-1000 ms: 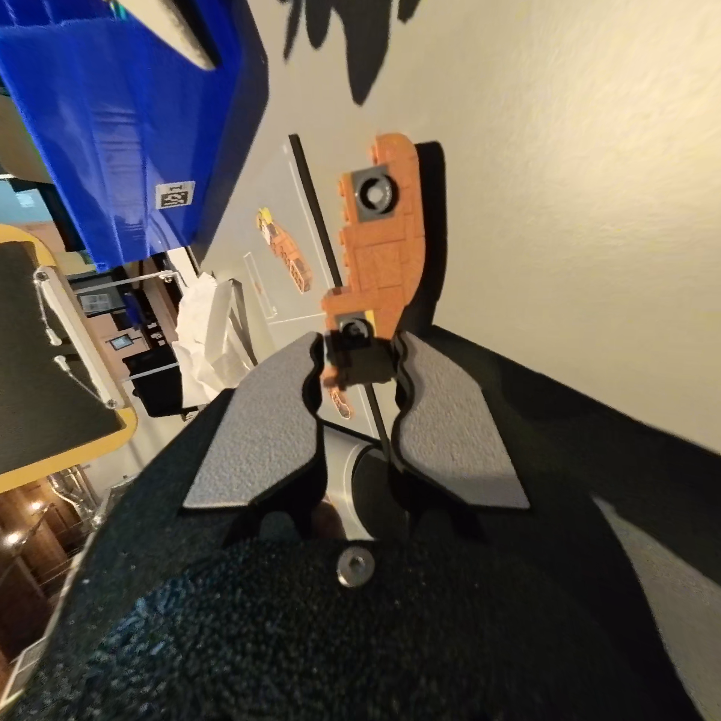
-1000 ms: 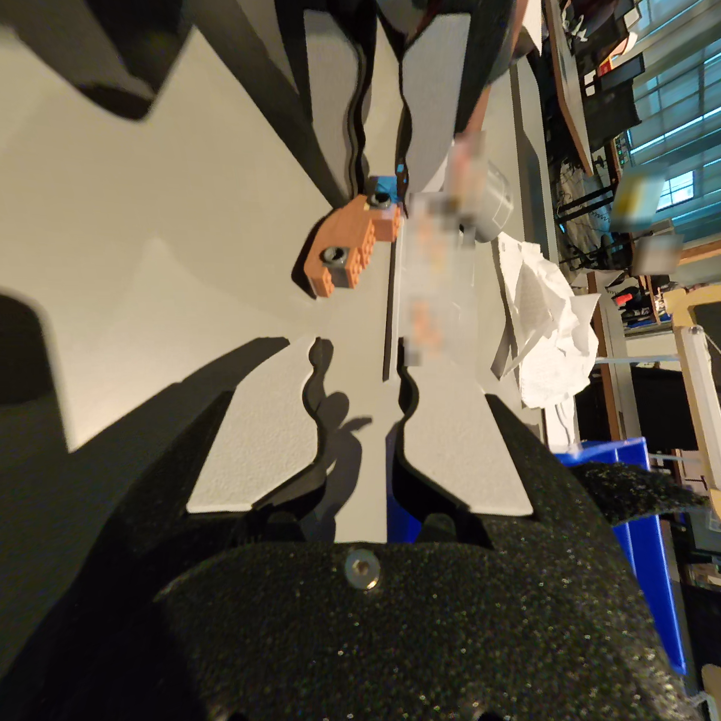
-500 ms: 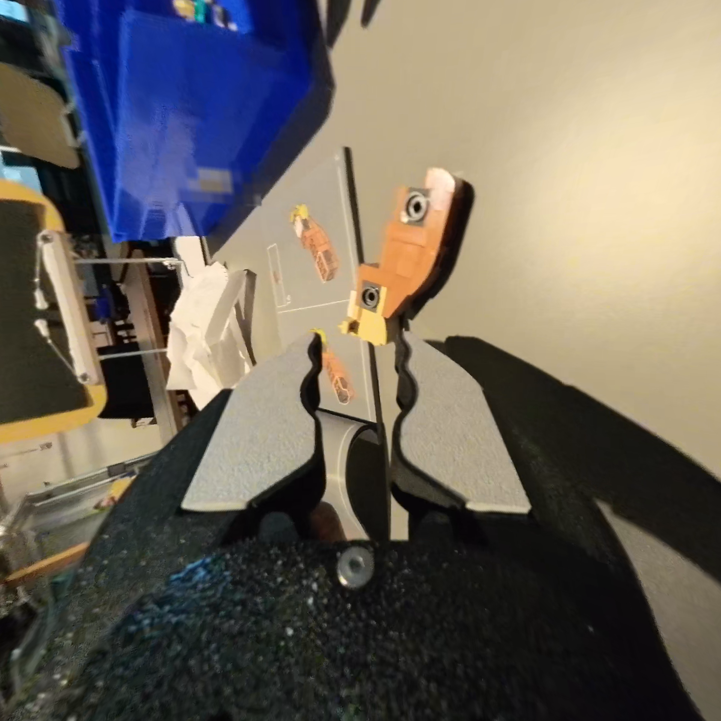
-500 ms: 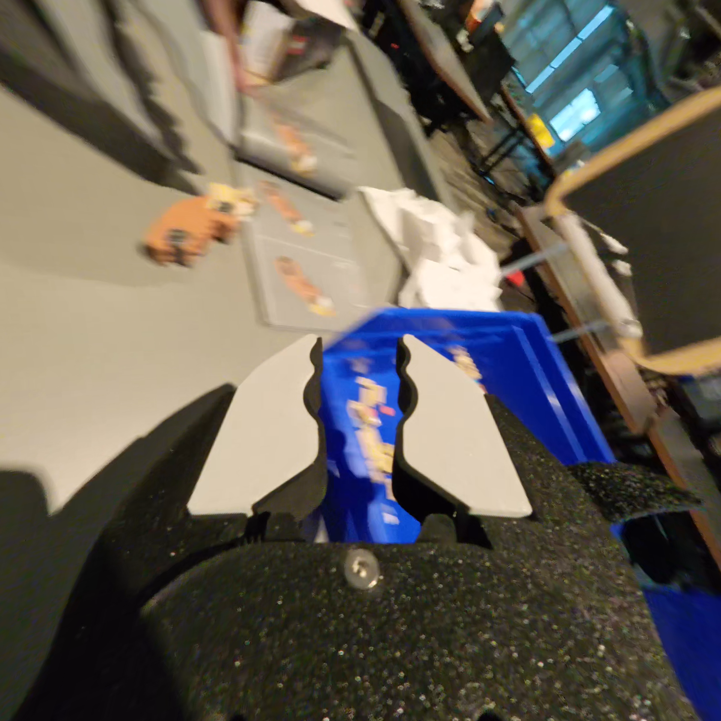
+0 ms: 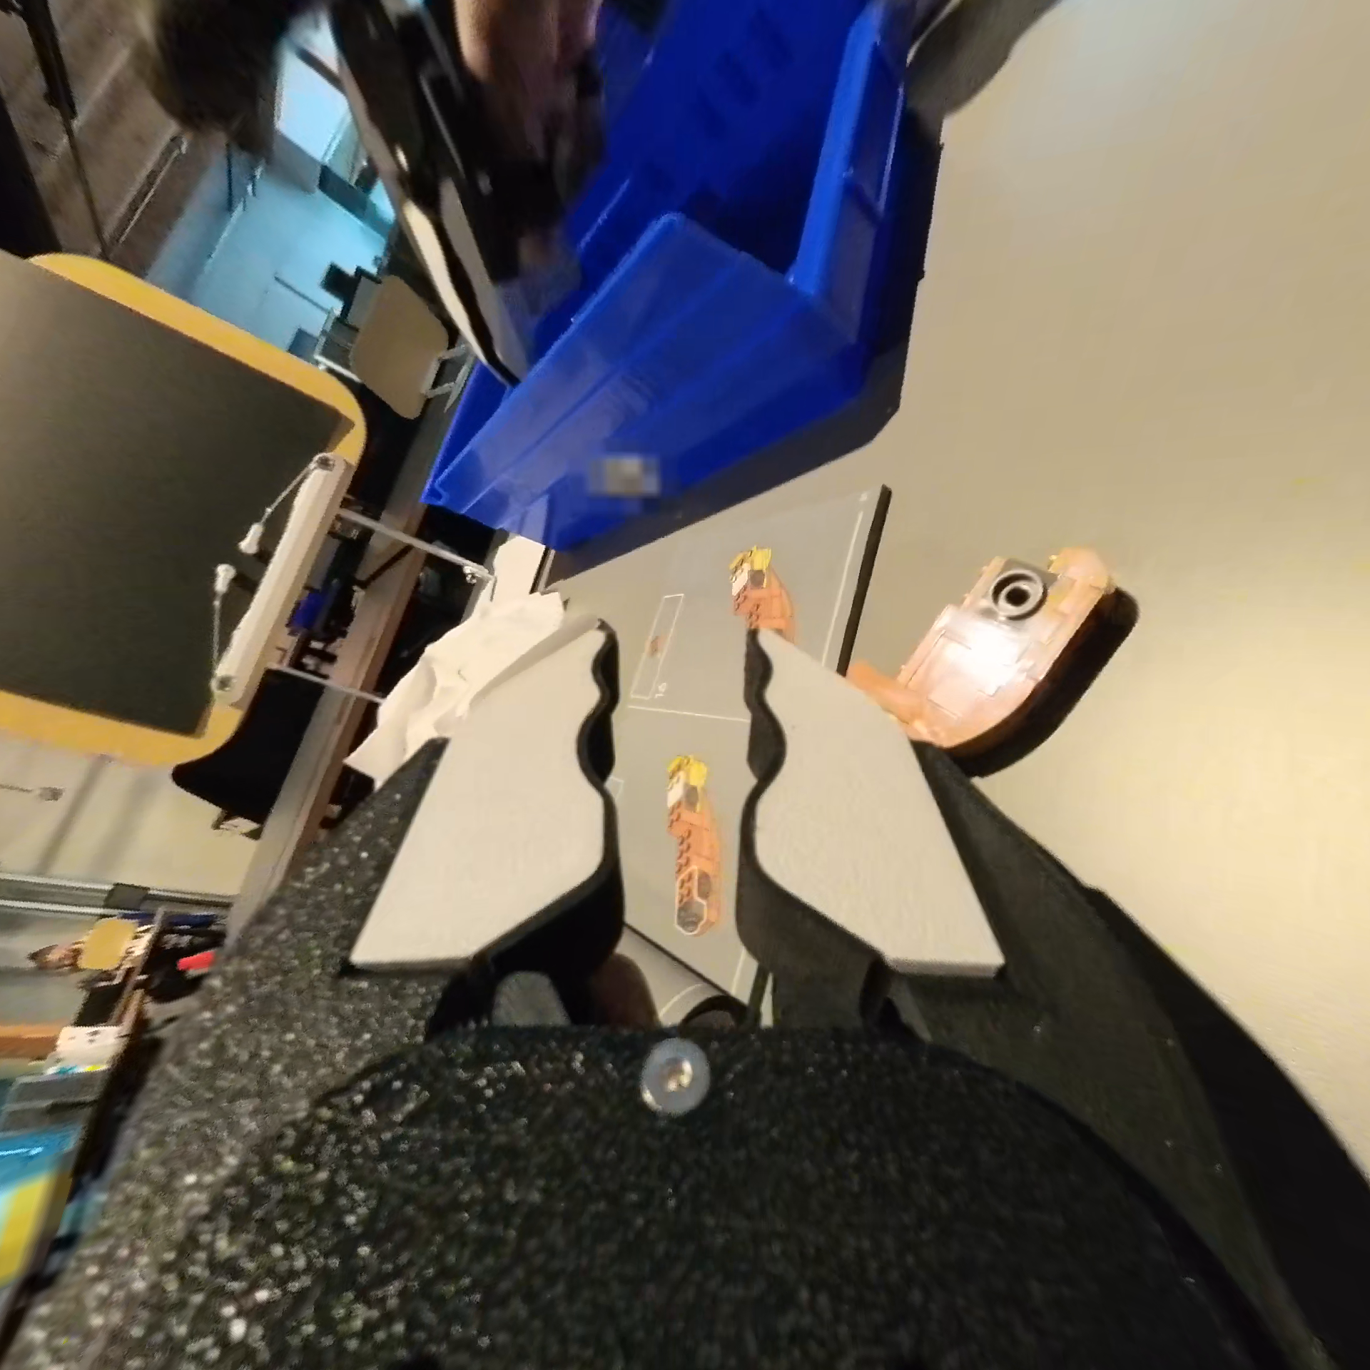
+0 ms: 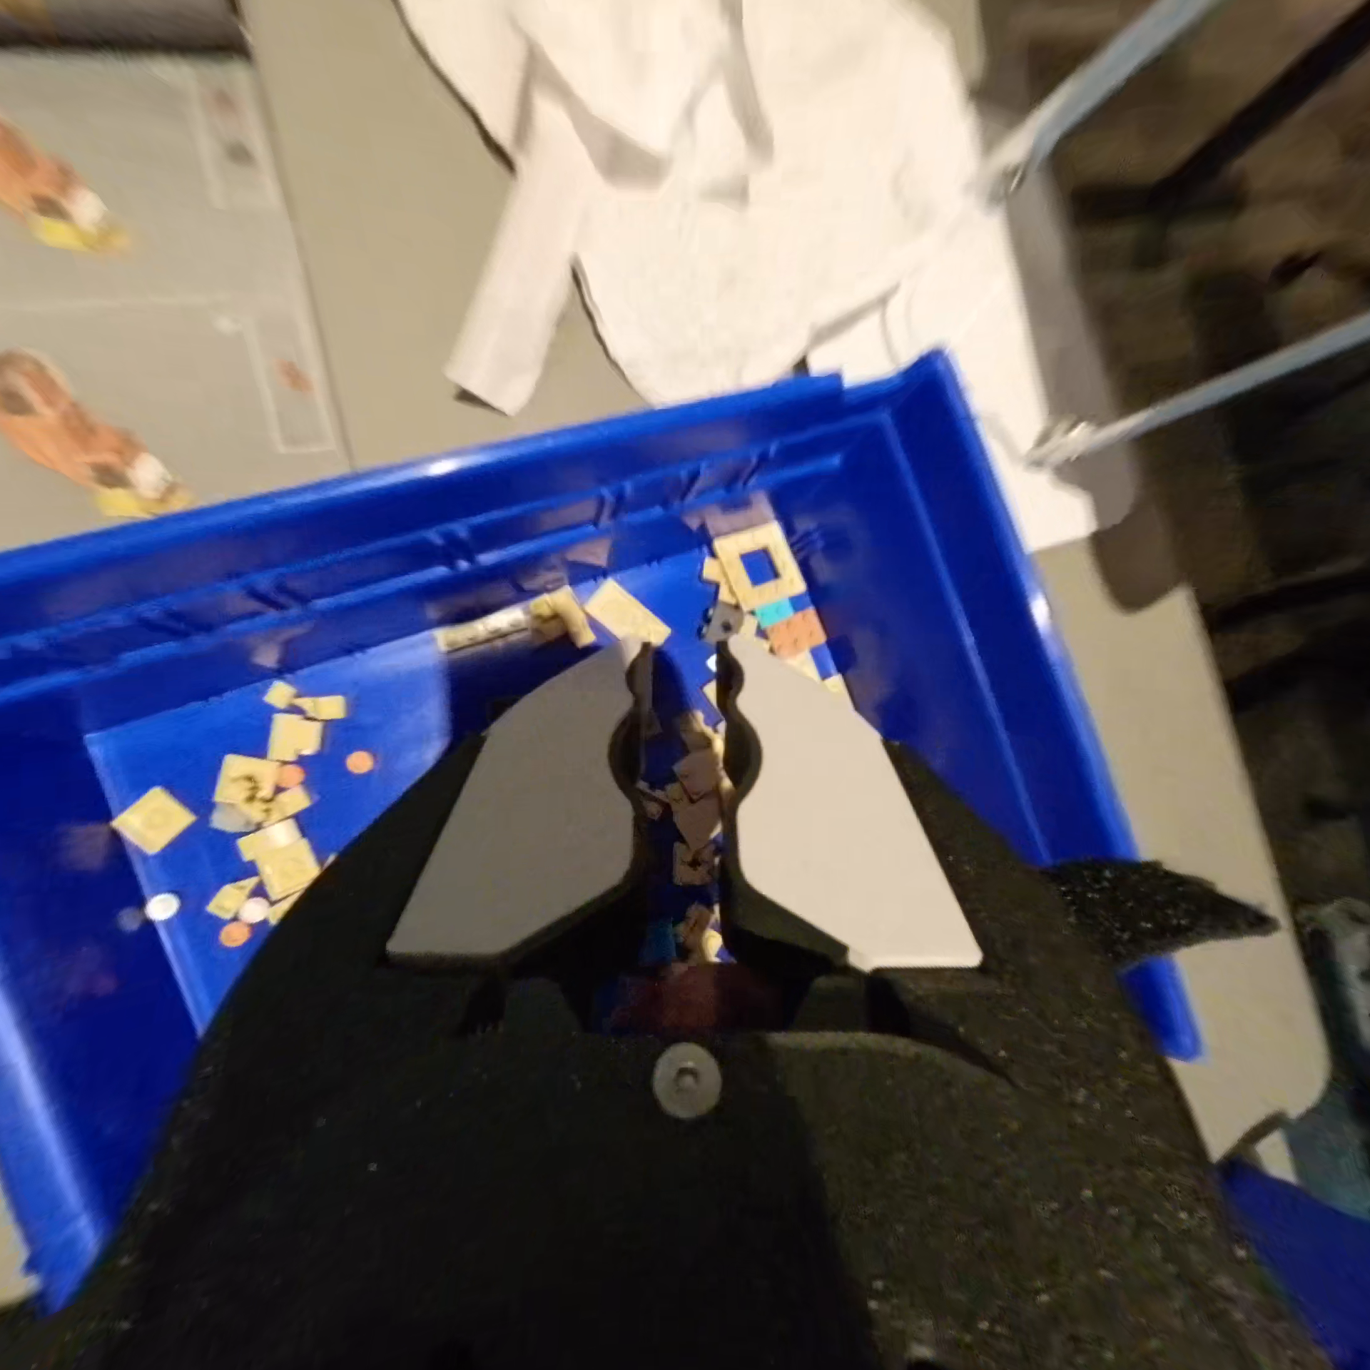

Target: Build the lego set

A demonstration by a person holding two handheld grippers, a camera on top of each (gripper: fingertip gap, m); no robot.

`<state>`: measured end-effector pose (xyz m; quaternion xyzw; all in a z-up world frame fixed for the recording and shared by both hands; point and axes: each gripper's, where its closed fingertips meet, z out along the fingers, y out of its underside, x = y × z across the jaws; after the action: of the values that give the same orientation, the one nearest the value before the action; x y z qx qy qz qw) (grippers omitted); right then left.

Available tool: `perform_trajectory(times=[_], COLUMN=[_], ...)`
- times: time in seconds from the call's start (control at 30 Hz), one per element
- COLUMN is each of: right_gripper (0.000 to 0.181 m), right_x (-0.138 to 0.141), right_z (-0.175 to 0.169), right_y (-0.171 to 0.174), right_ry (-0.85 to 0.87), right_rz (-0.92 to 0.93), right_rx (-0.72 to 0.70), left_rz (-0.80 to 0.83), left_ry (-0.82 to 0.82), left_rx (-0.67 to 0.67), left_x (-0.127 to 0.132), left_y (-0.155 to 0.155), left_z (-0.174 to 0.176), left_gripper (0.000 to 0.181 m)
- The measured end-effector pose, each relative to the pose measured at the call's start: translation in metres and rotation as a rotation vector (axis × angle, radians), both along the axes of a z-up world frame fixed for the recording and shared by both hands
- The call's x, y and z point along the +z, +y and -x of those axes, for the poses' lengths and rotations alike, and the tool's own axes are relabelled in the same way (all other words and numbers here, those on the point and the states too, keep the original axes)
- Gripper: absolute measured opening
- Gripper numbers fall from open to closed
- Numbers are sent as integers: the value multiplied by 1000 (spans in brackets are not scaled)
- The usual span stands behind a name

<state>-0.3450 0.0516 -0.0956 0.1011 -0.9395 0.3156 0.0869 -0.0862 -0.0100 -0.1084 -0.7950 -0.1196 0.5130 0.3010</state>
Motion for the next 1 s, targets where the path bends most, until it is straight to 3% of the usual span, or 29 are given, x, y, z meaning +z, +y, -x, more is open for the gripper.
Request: perform_trajectory(times=[0.1, 0.3, 0.53, 0.73, 1.0], right_gripper=[16, 20, 29, 28, 27], right_x=[-37, -62, -72, -59, -78], right_z=[17, 24, 31, 30, 38], right_y=[-8, -22, -23, -25, -32], right_ry=[6, -36, 10, -21, -26], right_rz=[-126, -194, -246, -217, -268], right_rx=[-75, -113, -136, -162, -205], left_rz=[-6, 8, 16, 14, 8], left_ry=[-4, -11, 2, 22, 37], left_rx=[-5, -8, -9, -7, 3], left_x=[-1, -2, 1, 7, 9], left_y=[-2, -1, 1, 1, -2], left_z=[-2, -6, -8, -10, -12], left_gripper=[33, 32, 32, 32, 32])
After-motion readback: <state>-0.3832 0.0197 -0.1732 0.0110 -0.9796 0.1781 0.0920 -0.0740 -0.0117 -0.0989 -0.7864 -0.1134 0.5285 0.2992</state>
